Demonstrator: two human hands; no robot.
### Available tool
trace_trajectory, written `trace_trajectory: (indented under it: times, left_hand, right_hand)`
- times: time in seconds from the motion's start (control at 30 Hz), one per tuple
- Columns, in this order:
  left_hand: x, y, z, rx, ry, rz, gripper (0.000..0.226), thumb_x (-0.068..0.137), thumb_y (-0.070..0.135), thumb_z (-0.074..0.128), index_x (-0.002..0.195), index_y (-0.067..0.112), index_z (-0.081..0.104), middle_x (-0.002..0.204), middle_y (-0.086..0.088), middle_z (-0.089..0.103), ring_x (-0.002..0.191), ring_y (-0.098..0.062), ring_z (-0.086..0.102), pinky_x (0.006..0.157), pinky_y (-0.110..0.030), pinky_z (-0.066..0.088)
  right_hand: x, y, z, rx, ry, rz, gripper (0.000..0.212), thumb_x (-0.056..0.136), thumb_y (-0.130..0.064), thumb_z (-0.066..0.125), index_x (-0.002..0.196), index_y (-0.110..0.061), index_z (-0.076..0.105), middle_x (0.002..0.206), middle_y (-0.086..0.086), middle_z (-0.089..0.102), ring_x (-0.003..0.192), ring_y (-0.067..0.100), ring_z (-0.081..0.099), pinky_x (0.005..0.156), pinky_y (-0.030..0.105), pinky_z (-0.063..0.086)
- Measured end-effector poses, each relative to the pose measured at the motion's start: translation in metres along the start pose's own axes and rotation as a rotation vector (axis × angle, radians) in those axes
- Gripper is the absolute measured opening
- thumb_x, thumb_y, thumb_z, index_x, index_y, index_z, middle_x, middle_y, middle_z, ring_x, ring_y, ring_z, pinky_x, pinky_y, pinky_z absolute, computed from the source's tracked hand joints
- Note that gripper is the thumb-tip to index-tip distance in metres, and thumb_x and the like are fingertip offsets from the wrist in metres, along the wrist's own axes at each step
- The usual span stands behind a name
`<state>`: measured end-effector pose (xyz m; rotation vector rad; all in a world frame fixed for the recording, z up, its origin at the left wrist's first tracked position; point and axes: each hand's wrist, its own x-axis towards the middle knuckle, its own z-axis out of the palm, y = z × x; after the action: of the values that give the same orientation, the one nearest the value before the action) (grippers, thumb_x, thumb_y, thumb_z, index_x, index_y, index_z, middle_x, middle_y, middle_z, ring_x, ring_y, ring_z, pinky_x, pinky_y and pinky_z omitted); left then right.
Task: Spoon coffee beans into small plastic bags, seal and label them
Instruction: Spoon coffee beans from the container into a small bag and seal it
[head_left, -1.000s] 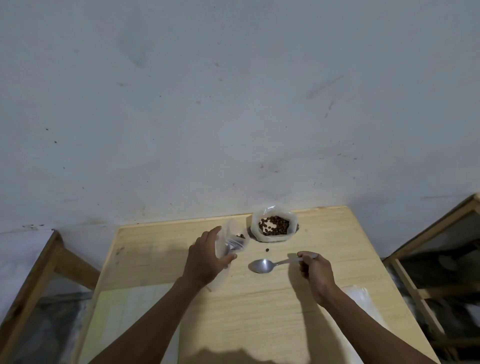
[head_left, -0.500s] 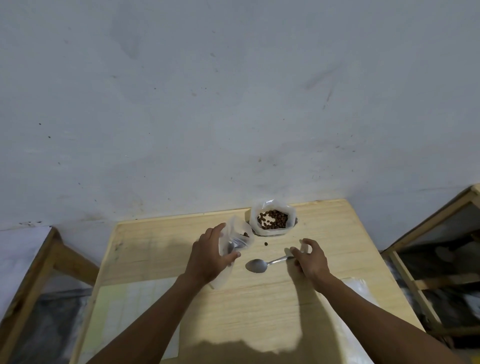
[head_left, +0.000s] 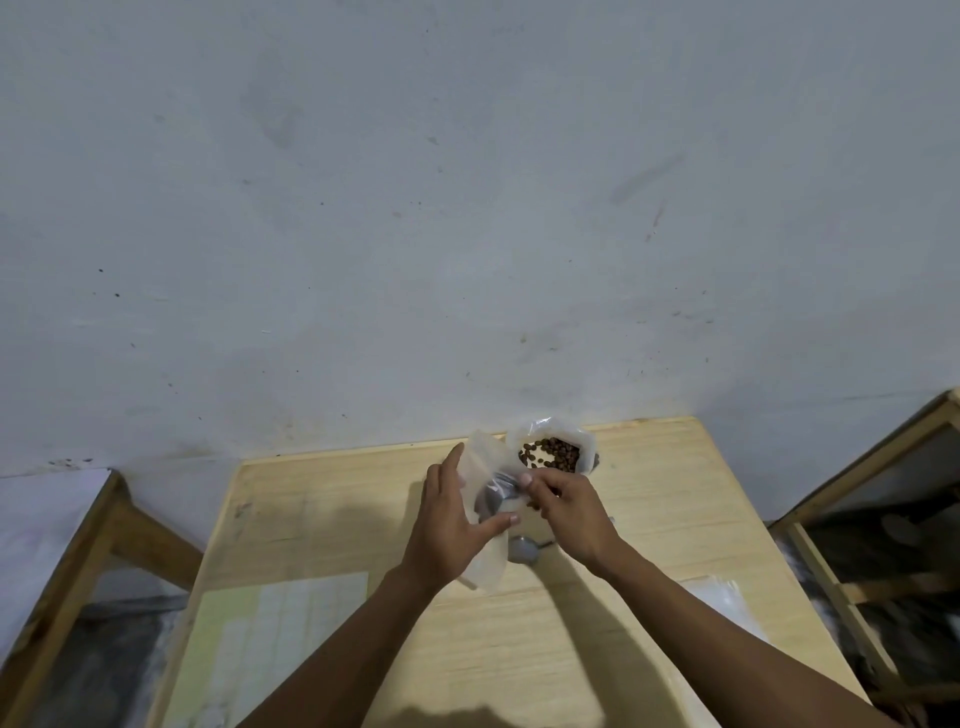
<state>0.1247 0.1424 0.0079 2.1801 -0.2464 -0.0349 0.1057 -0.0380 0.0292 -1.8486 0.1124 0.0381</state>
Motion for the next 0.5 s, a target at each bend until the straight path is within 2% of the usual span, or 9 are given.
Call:
trace_trajectory:
  times: [0.07,0.13,0.2,0.23,0.27,0.33,0.4,0.5]
  left_hand:
    - [0.0,0.0,-0.003,-0.023,-0.023,-0.016,0.115,0.061,0.053,0.086,0.152,0.025,0.02,0.124,0.01,0.037,0.109,0.0,0.037,0.093,-0.018,0.036]
    - [0.0,0.0,-0.006,-0.045,-0.05,-0.02,0.116,0.062,0.053,0.085,0.152,0.026,0.018,0.126,0.011,0.035,0.112,0.0,0.036,0.097,-0.018,0.036]
    - [-0.001,0.004,-0.009,-0.095,-0.065,-0.009,0.102,0.068,0.048,0.084,0.148,0.03,0.024,0.127,0.014,0.038,0.115,0.0,0.038,0.095,-0.013,0.036]
    - [-0.002,0.007,-0.011,-0.146,-0.066,-0.008,0.086,0.073,0.046,0.082,0.143,0.034,0.033,0.127,0.016,0.043,0.116,-0.001,0.044,0.094,-0.012,0.039]
    - [-0.002,0.01,-0.014,-0.216,-0.065,-0.015,0.065,0.079,0.045,0.077,0.134,0.037,0.043,0.125,0.016,0.052,0.116,-0.004,0.051,0.094,-0.016,0.045]
    - [-0.003,0.017,-0.02,-0.374,-0.074,-0.051,0.028,0.09,0.039,0.068,0.116,0.033,0.061,0.112,0.009,0.069,0.106,-0.013,0.066,0.094,-0.039,0.054]
    - [-0.003,0.026,-0.026,-0.499,-0.086,-0.084,0.016,0.095,0.031,0.063,0.108,0.024,0.068,0.105,0.001,0.074,0.101,-0.02,0.07,0.095,-0.052,0.053]
    - [-0.003,0.037,-0.036,-0.591,-0.067,-0.117,0.012,0.096,0.024,0.062,0.101,0.017,0.071,0.102,-0.007,0.074,0.101,-0.028,0.07,0.097,-0.055,0.051]
  right_hand:
    - [0.001,-0.005,-0.004,-0.023,-0.015,-0.01,0.024,0.099,-0.025,0.056,0.085,-0.017,0.073,0.076,-0.007,0.067,0.071,-0.001,0.056,0.069,0.019,0.044]
    - [0.003,-0.008,-0.007,-0.035,-0.018,-0.016,0.03,0.099,-0.029,0.055,0.083,-0.01,0.071,0.075,0.005,0.064,0.07,0.005,0.053,0.07,0.027,0.044]
    - [0.006,-0.01,-0.009,-0.031,0.018,-0.016,0.041,0.1,-0.034,0.053,0.081,0.0,0.064,0.069,0.009,0.056,0.066,0.01,0.048,0.067,0.033,0.042]
    - [0.007,-0.012,-0.011,-0.03,0.043,-0.008,0.043,0.1,-0.035,0.053,0.078,0.002,0.061,0.066,0.005,0.053,0.064,0.011,0.046,0.066,0.034,0.041]
    - [0.008,-0.015,-0.012,-0.029,0.059,-0.005,0.044,0.1,-0.035,0.052,0.075,0.001,0.058,0.064,0.001,0.051,0.062,0.011,0.046,0.066,0.034,0.041]
    - [0.009,-0.02,-0.014,-0.022,0.056,-0.011,0.044,0.099,-0.035,0.053,0.068,-0.005,0.054,0.063,0.001,0.051,0.062,0.012,0.046,0.066,0.034,0.041]
    - [0.008,-0.026,-0.013,0.006,0.033,-0.009,0.043,0.098,-0.035,0.055,0.064,-0.01,0.05,0.063,0.002,0.048,0.062,0.013,0.045,0.066,0.034,0.04]
    - [0.004,-0.034,-0.009,0.081,0.001,-0.004,0.039,0.094,-0.032,0.064,0.067,-0.004,0.056,0.064,0.003,0.053,0.063,0.014,0.049,0.066,0.033,0.042]
